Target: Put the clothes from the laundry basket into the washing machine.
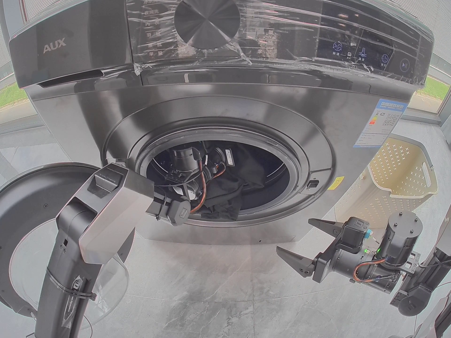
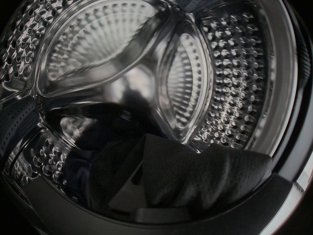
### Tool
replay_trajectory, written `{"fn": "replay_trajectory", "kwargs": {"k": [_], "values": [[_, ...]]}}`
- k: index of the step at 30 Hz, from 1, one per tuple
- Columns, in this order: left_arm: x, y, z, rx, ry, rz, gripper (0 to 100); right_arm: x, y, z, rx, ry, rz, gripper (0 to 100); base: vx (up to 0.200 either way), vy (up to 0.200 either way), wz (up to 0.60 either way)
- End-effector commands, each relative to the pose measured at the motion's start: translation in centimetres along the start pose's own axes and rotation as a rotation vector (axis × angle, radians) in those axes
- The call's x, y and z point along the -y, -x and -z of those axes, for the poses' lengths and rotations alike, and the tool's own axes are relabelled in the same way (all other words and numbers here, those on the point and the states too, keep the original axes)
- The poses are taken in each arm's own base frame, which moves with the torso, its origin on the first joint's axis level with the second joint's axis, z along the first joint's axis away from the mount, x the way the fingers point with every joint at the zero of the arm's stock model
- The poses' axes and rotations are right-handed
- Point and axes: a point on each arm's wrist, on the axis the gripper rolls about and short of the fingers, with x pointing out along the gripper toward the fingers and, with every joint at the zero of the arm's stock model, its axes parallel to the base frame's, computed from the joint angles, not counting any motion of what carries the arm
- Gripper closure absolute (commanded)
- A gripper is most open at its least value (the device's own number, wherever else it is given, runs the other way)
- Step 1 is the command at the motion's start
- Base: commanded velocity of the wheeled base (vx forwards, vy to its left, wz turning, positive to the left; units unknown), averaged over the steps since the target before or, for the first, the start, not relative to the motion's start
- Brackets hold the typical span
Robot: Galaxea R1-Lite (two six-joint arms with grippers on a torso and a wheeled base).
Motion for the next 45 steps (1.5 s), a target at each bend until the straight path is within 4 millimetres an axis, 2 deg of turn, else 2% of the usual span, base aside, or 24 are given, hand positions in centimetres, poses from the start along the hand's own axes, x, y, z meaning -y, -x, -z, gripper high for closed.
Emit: {"fn": "replay_trajectory", "kwargs": {"k": [1,5,9,10,15,20,24,30,31,35,39,40,41,45], "values": [[-1.0,-1.1,-0.8,0.028,0.019,-0.034,100,0.0,-0.1,0.1,-0.004,0.001,-0.001,0,0.0,0.0,0.0],[-1.0,-1.2,-1.2,0.027,0.023,-0.046,100,0.0,-0.1,0.1,-0.003,0.002,-0.001,0,0.0,0.0,0.0],[-0.9,-0.8,-0.7,-0.006,0.028,-0.051,100,0.0,-0.1,0.1,-0.002,0.001,0.001,0,0.0,0.0,0.0],[-0.8,-0.7,-0.6,-0.014,0.032,-0.052,0,0.0,-0.1,0.1,-0.002,0.0,0.001,0,0.0,0.0,0.0],[-0.3,0.2,-0.8,-0.07,0.067,-0.066,0,0.0,0.0,0.1,-0.004,0.0,0.001,0,0.0,0.0,0.0],[0.0,2.8,-0.6,-0.288,0.067,-0.092,0,0.0,-0.1,0.2,-0.009,0.001,-0.001,0,0.0,0.0,0.0],[0.4,4.4,0.9,-0.431,0.061,-0.085,0,0.0,-0.3,0.4,-0.018,-0.001,-0.003,0,0.0,0.0,0.0],[0.4,5.2,3.3,-0.521,0.029,-0.066,0,0.0,-0.5,0.7,-0.03,-0.002,-0.001,0,0.0,0.0,0.0],[0.2,5.3,3.7,-0.531,0.023,-0.067,100,0.0,-0.5,0.7,-0.029,-0.002,-0.001,0,0.0,0.0,0.0],[0.0,5.1,4.2,-0.531,0.017,-0.07,100,0.0,-0.5,0.7,-0.027,-0.003,-0.001,0,0.0,0.0,0.0],[0.3,4.5,3.6,-0.494,0.025,-0.059,100,0.0,-0.6,0.7,-0.029,-0.003,-0.003,0,0.0,0.0,0.0],[0.4,3.9,2.9,-0.456,0.035,-0.054,100,0.0,-0.6,0.7,-0.027,-0.003,-0.003,0,0.0,0.0,0.0],[0.4,3.9,2.9,-0.456,0.035,-0.054,100,0.0,-0.6,0.7,-0.027,-0.003,-0.003,0,0.0,0.0,0.0],[0.1,1.8,1.9,-0.318,0.106,-0.095,100,0.0,-0.6,0.6,-0.024,-0.003,-0.003,0,0.0,0.0,0.0]]}}
